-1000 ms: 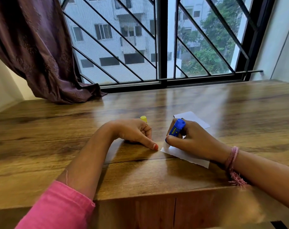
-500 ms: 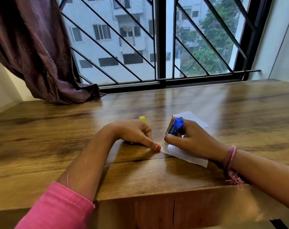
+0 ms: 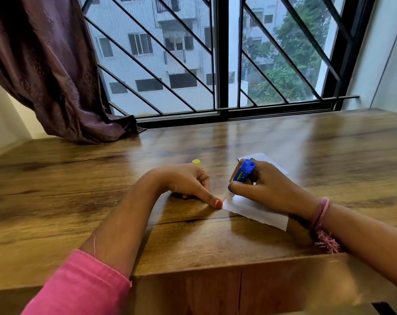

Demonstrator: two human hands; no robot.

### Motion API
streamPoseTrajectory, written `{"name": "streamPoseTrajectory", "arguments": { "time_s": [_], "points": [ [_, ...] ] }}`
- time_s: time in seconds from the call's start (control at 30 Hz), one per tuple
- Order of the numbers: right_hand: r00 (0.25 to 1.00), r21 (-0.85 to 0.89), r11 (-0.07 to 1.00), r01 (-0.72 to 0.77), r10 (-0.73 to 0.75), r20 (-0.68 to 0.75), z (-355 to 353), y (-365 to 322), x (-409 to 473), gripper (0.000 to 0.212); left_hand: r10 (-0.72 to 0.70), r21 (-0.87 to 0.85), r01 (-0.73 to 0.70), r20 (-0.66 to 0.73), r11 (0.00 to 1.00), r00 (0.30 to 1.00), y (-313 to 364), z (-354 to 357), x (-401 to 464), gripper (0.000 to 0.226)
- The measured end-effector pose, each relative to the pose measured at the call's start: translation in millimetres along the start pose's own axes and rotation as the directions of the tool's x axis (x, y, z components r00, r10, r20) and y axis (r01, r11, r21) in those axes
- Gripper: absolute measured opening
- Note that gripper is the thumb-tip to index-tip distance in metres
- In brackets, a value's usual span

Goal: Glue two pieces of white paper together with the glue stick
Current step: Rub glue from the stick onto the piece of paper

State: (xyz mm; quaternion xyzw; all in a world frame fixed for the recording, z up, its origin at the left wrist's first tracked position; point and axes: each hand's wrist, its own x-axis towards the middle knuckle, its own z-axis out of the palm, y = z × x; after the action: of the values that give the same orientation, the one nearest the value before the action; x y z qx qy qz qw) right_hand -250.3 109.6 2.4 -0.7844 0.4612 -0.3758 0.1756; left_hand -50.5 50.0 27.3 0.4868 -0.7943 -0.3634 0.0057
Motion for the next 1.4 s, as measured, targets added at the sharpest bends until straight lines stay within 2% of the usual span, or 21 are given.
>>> {"name": "streamPoseTrajectory", "arguments": {
  "time_s": [0.1, 0.2, 0.33, 0.47, 0.6, 0.73, 0.9, 1.0, 1.13, 1.3, 1.4],
  "points": [
    [1.0, -0.03, 0.999, -0.014, 0.013, -0.02, -0.4, 2.0, 3.1, 0.022, -0.006, -0.003, 0.006, -0.019, 1.0, 1.0, -0.1, 0.6, -0.3, 0.038],
    [1.0, -0.003, 1.0, 0.002, -0.002, 0.02, -2.2, 0.6, 1.7, 0.02, -0.009, -0.01, 0.009, -0.012, 1.0, 1.0, 1.1, 1.0, -1.2, 0.038],
    [0.999, -0.045, 0.999, -0.017, 0.015, -0.045, -3.9, 3.8, 1.8, 0.021, -0.014, -0.016, 0.014, -0.016, 1.0, 1.0, 3.4, 1.5, -2.2, 0.039],
    [0.999, 0.007, 1.0, 0.003, -0.003, 0.04, -3.3, 5.1, 1.8, 0.02, -0.019, -0.013, 0.019, -0.022, 1.0, 1.0, 3.1, 1.5, -2.6, 0.039],
    [0.999, -0.034, 0.999, -0.017, 0.015, -0.042, -4.5, 8.8, 5.7, 0.022, -0.017, -0.016, 0.017, -0.029, 1.0, 0.999, 2.5, 1.3, -2.3, 0.039],
    [1.0, 0.001, 1.0, 0.01, -0.01, 0.029, -3.7, 8.6, 6.0, 0.018, -0.027, -0.027, 0.026, -0.023, 0.999, 0.999, 2.0, 1.3, -2.2, 0.039],
    [0.999, -0.073, 0.997, -0.022, 0.019, -0.046, -5.1, 9.9, 8.8, 0.023, -0.027, -0.024, 0.026, -0.03, 0.999, 0.999, 1.5, 1.5, -1.0, 0.04],
    [1.0, -0.054, 0.999, -0.006, 0.006, -0.002, -4.6, 8.9, 7.5, 0.02, -0.031, -0.028, 0.03, -0.019, 0.999, 0.999, 1.8, 1.1, -1.0, 0.04],
    [0.996, -0.117, 0.993, -0.033, 0.022, -0.09, -7.7, 14.0, 9.9, 0.028, -0.035, -0.03, 0.035, -0.015, 0.999, 0.999, 1.7, 0.8, -1.1, 0.038],
    [0.997, -0.111, 0.993, -0.044, 0.036, -0.072, -8.6, 16.4, 11.7, 0.038, -0.037, -0.021, 0.037, -0.019, 0.999, 0.999, 0.7, 0.1, -1.3, 0.04],
    [0.995, -0.092, 0.994, -0.063, 0.056, -0.079, -9.6, 19.5, 14.7, 0.035, -0.031, -0.033, 0.03, -0.018, 0.999, 0.999, 1.2, 0.5, -1.5, 0.04]
  ]
}}
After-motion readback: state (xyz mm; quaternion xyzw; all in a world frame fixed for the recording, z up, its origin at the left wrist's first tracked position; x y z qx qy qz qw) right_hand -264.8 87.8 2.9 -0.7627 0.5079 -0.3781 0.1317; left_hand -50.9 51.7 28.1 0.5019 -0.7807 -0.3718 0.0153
